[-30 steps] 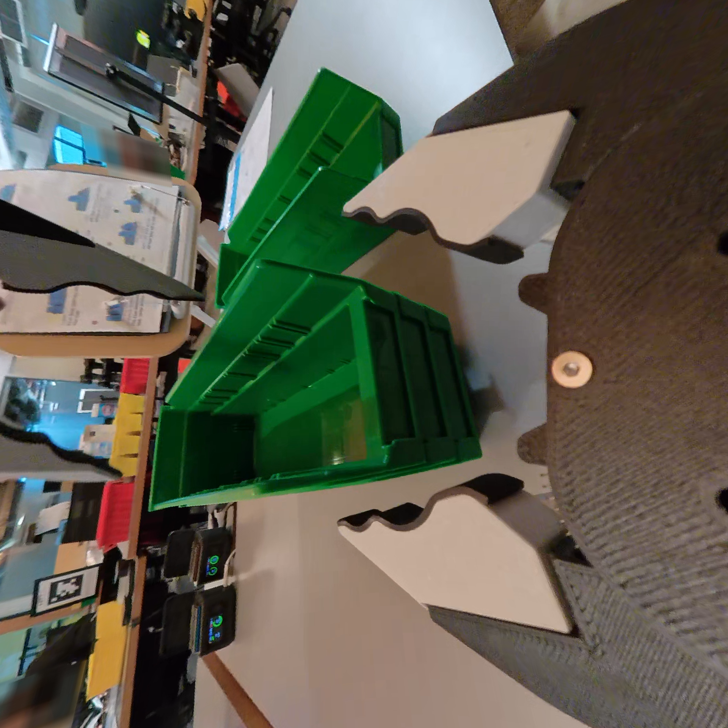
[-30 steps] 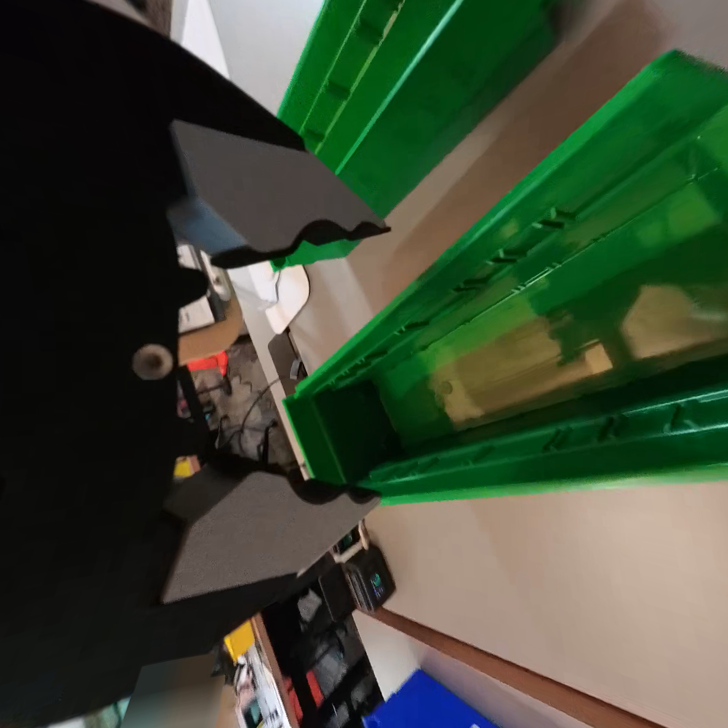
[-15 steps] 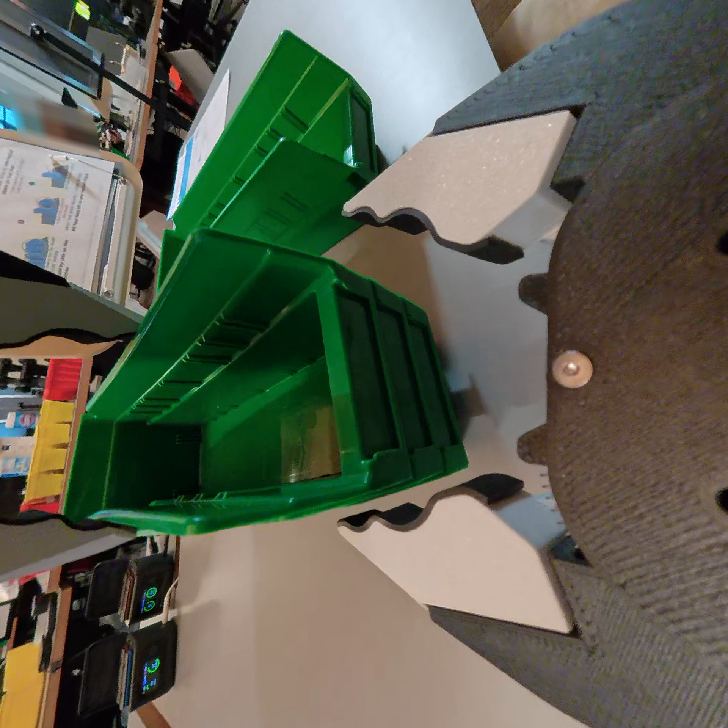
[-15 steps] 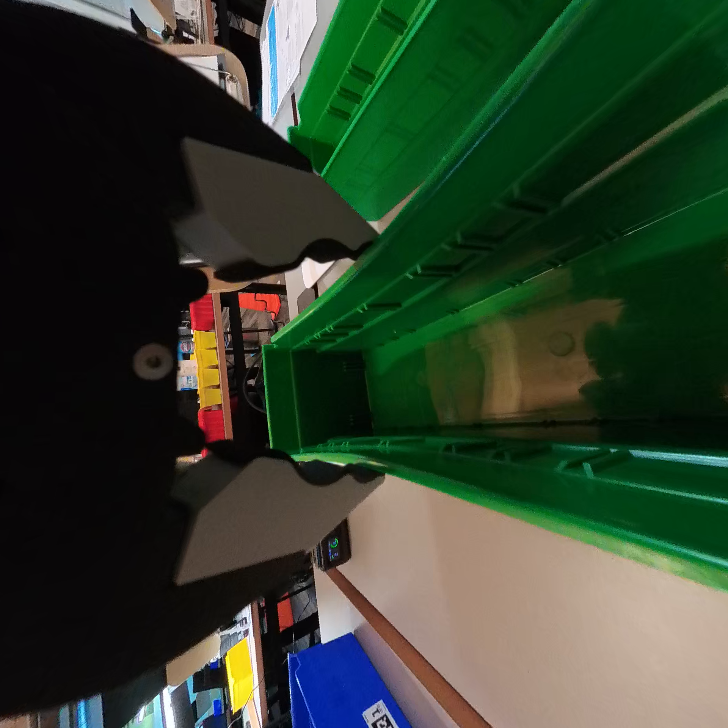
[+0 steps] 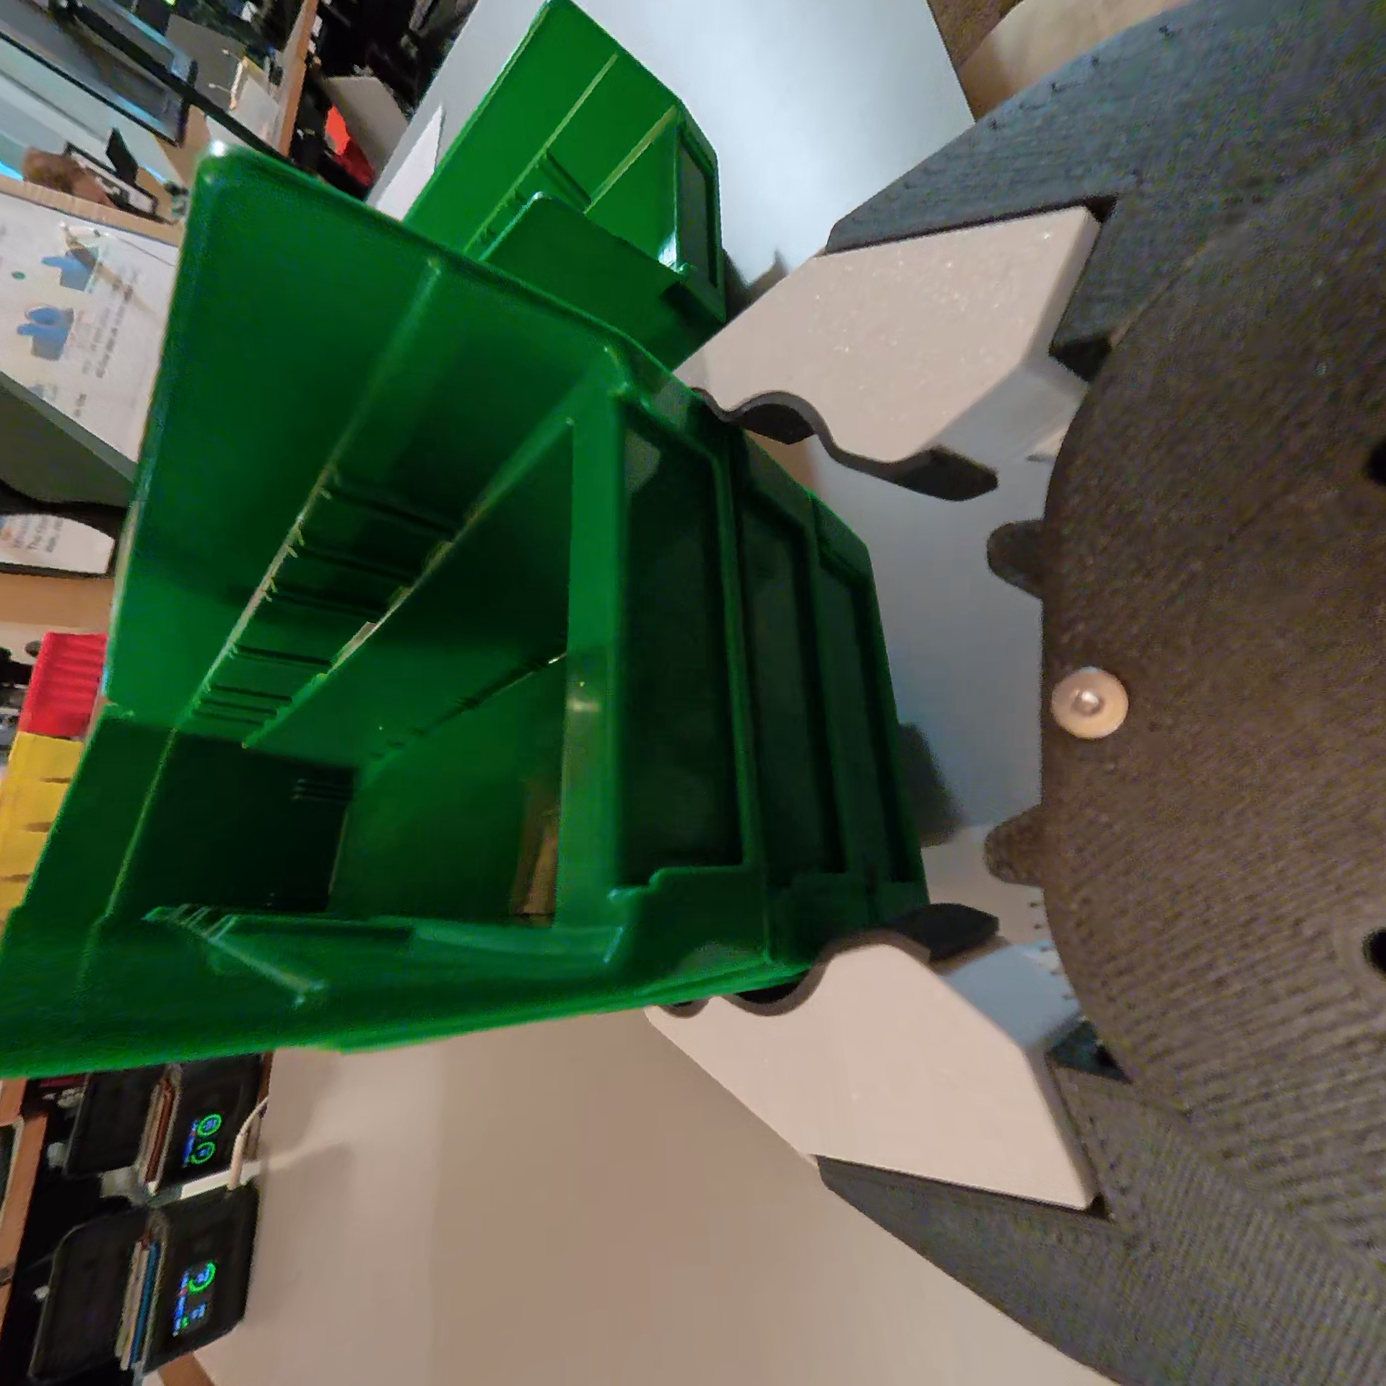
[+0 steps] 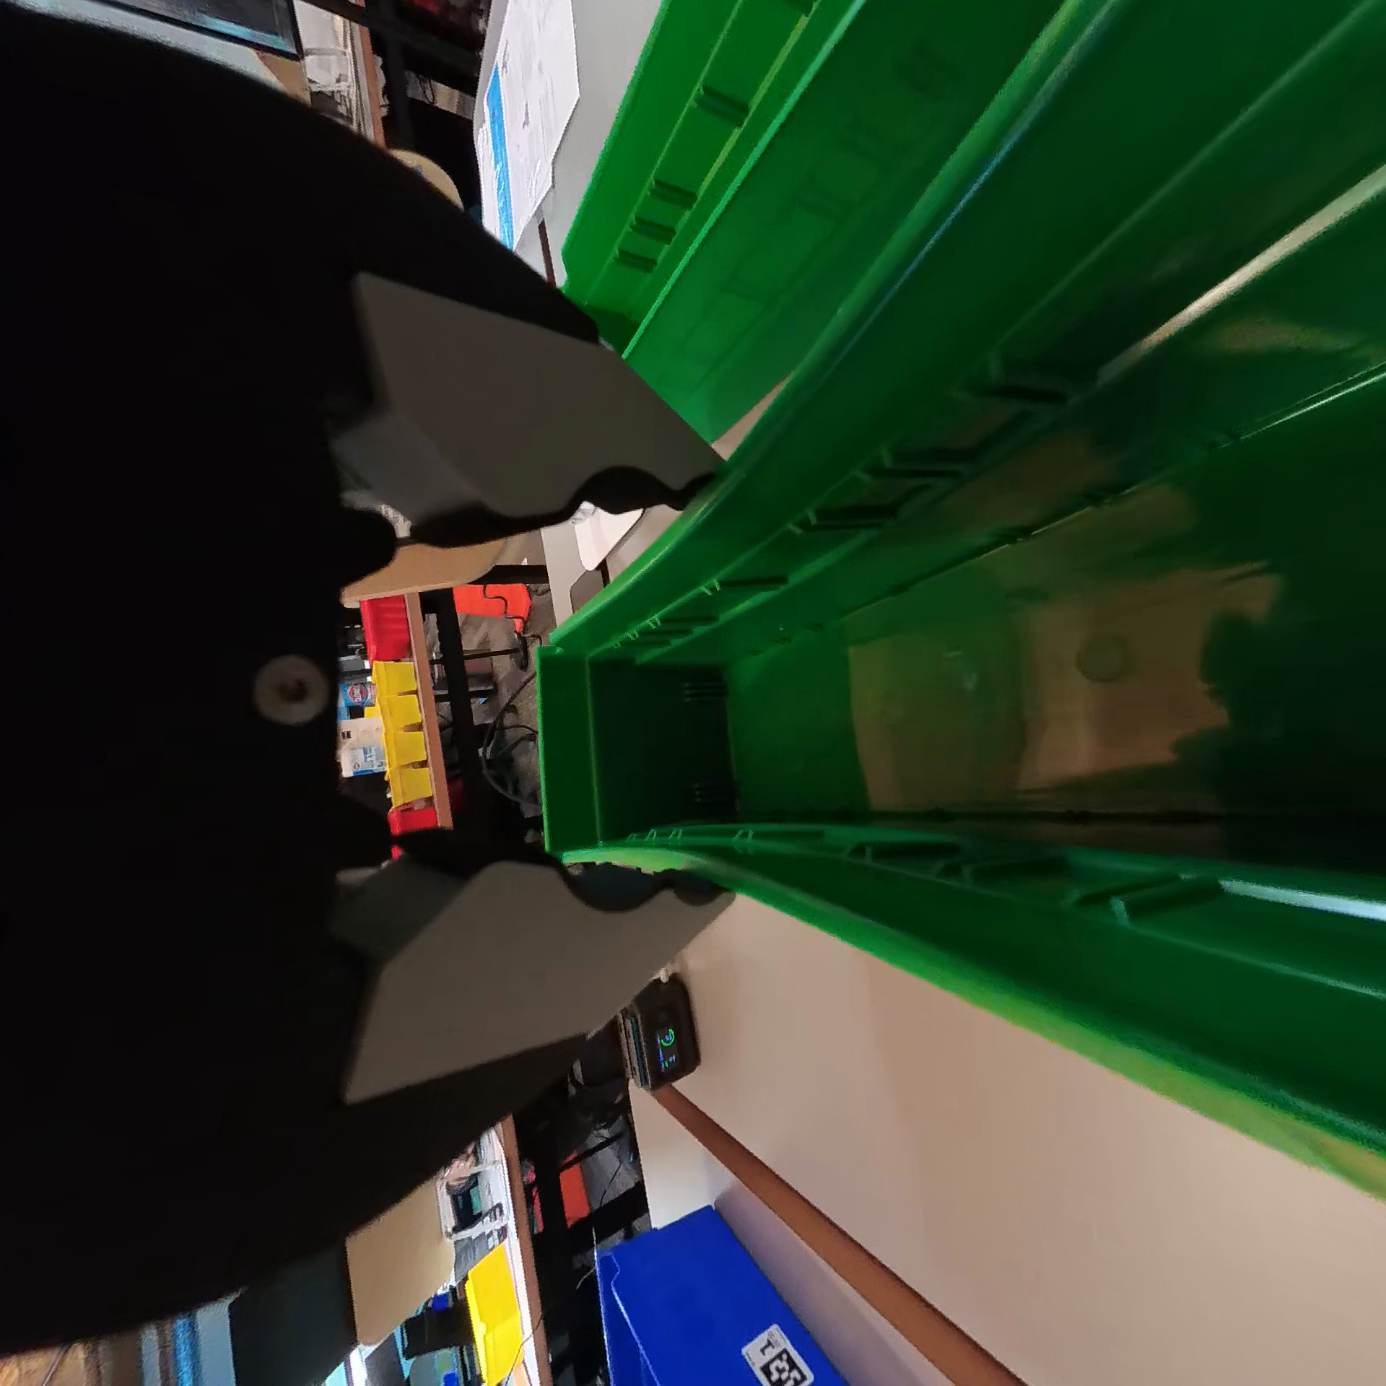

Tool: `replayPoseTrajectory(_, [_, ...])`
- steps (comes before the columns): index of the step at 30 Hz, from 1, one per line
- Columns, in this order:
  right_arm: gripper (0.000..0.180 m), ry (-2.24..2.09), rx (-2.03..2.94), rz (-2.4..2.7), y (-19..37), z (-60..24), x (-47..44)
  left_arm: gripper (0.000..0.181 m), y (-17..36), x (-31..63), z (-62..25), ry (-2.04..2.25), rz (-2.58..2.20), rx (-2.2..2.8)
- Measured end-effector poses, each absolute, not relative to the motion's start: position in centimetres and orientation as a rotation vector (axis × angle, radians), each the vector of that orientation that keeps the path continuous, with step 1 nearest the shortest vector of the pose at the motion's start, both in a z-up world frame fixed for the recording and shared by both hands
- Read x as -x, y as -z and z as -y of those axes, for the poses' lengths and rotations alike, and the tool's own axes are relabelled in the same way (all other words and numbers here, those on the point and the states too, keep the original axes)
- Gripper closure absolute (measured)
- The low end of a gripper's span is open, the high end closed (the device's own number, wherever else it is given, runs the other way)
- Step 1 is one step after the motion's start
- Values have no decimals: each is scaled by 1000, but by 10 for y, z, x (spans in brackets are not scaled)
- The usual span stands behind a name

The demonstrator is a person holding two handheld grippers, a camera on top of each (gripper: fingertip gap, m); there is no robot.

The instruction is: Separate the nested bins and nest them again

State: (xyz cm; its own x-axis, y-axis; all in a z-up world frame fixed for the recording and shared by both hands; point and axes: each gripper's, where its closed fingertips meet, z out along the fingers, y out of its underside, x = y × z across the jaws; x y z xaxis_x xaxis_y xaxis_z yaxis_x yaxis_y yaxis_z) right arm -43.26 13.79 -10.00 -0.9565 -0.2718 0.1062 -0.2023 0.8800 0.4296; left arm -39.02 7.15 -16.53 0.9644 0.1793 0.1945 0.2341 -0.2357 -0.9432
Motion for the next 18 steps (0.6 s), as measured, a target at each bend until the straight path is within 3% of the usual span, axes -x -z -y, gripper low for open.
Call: replayPoseTrajectory(18, [80,696,-363,2813,75,-153,430,43,192,390,-74,89,340,1930])
